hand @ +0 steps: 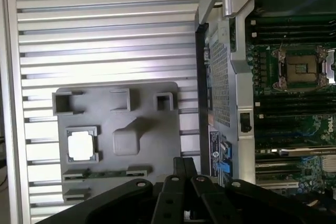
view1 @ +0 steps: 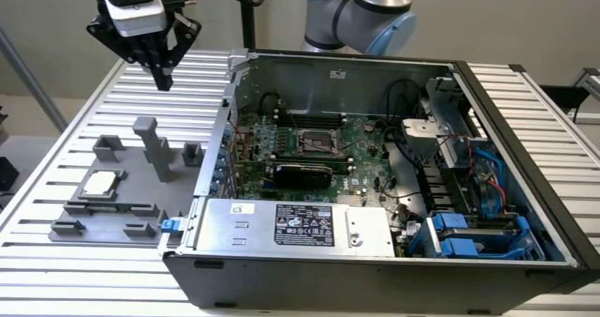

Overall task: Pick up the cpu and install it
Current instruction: 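Reach for the cpu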

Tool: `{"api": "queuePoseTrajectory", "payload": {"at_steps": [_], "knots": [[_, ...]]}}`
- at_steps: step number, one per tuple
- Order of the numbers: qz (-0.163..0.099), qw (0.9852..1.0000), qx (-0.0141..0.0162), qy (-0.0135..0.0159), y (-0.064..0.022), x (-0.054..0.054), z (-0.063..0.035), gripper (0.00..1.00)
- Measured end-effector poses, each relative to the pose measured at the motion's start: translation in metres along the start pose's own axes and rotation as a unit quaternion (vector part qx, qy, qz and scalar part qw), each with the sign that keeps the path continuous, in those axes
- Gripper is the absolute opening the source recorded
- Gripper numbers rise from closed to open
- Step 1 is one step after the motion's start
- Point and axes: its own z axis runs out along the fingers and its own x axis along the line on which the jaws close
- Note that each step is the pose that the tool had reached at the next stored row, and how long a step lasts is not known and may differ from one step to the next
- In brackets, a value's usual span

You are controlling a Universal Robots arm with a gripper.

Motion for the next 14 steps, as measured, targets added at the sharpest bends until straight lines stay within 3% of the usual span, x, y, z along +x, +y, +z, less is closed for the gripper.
{"api": "queuePoseTrajectory", "payload": {"at_steps": [14], "knots": [[0.000,1.0000,0.0000,0.0000,-0.0050,0.064,0.0096,0.11]]}}
